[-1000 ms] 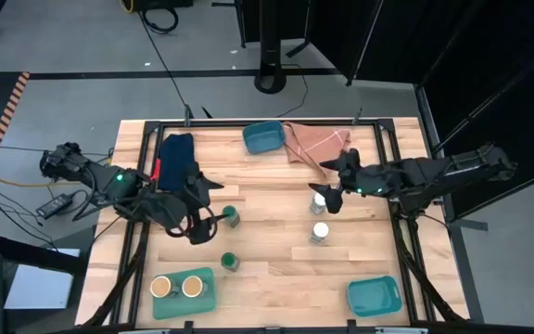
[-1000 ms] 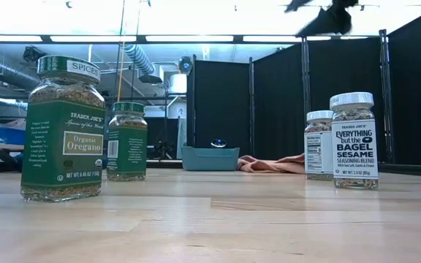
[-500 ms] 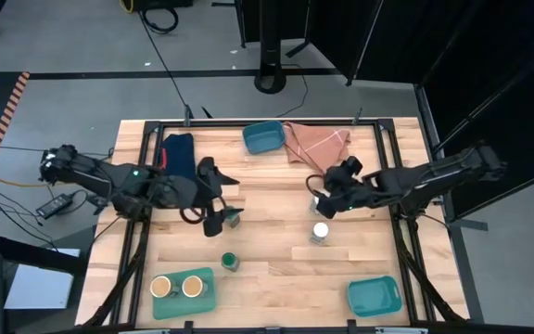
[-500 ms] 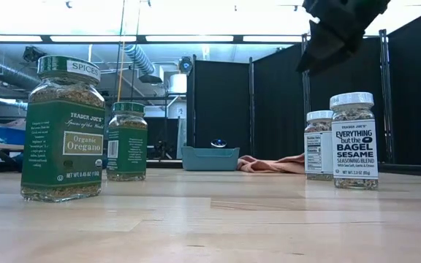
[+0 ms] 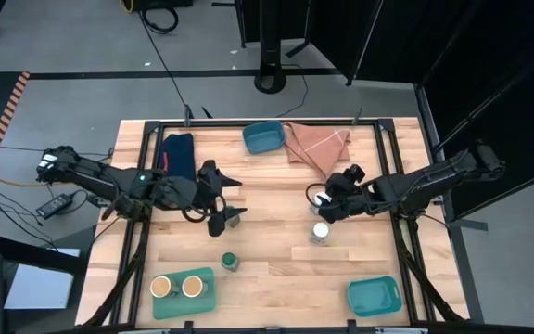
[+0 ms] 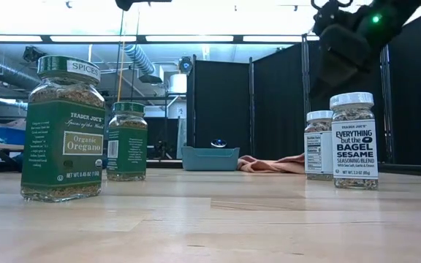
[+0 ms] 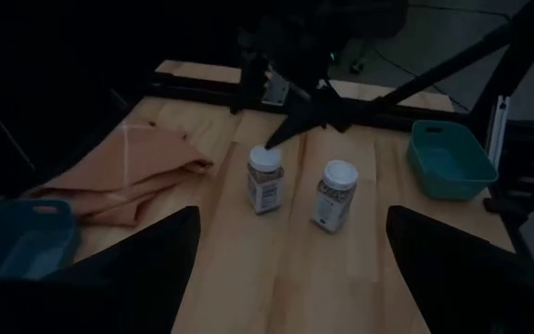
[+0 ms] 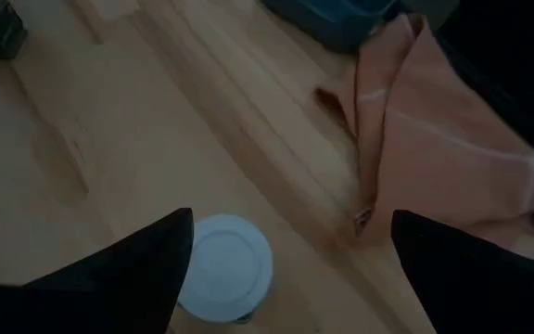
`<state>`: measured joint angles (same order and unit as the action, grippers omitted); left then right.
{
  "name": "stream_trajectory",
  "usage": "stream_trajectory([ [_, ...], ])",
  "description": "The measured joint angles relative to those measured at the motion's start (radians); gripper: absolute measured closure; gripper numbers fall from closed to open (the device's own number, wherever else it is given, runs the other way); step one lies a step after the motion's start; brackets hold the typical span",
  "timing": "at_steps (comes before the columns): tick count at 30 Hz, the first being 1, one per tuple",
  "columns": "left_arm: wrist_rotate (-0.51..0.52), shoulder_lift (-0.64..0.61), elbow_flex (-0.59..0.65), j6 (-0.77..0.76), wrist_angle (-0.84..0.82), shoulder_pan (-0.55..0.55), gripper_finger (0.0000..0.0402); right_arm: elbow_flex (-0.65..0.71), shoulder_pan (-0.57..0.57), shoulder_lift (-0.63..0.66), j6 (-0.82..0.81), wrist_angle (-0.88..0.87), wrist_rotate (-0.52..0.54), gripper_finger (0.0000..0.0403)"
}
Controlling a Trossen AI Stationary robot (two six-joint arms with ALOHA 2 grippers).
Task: Sort spices by type
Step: Put the top white seasoning bottle into the blue bin
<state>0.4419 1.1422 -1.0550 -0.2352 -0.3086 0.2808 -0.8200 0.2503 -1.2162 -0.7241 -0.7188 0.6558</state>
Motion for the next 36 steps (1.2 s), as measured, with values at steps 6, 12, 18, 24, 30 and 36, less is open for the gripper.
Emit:
stream_trajectory([
  [6, 0.017, -0.035, 0.0, 0.048, -0.027, -0.019, 0.0051, 0.045, -0.001, 0.004, -0.002, 0.148, -0.002, 0.0029],
  [12, 0.018, -0.076, 0.0, 0.049, -0.086, -0.057, 0.0051, 0.108, -0.026, 0.004, -0.085, 0.222, -0.002, 0.0029],
  [18, 0.018, -0.106, 0.0, 0.069, -0.113, -0.079, 0.0051, 0.198, -0.025, 0.004, -0.13, 0.369, -0.003, 0.0029],
  [24, 0.018, -0.109, 0.0, 0.097, -0.114, -0.112, 0.0051, 0.236, -0.025, 0.004, -0.141, 0.399, -0.003, 0.0029],
  [30, 0.018, -0.109, 0.0, 0.097, -0.114, -0.131, 0.0051, 0.274, -0.025, 0.004, -0.124, 0.416, -0.003, 0.0029],
  [36, 0.018, -0.109, 0.0, 0.097, -0.114, -0.133, 0.0051, 0.313, -0.025, 0.004, -0.139, 0.456, -0.003, 0.0029],
])
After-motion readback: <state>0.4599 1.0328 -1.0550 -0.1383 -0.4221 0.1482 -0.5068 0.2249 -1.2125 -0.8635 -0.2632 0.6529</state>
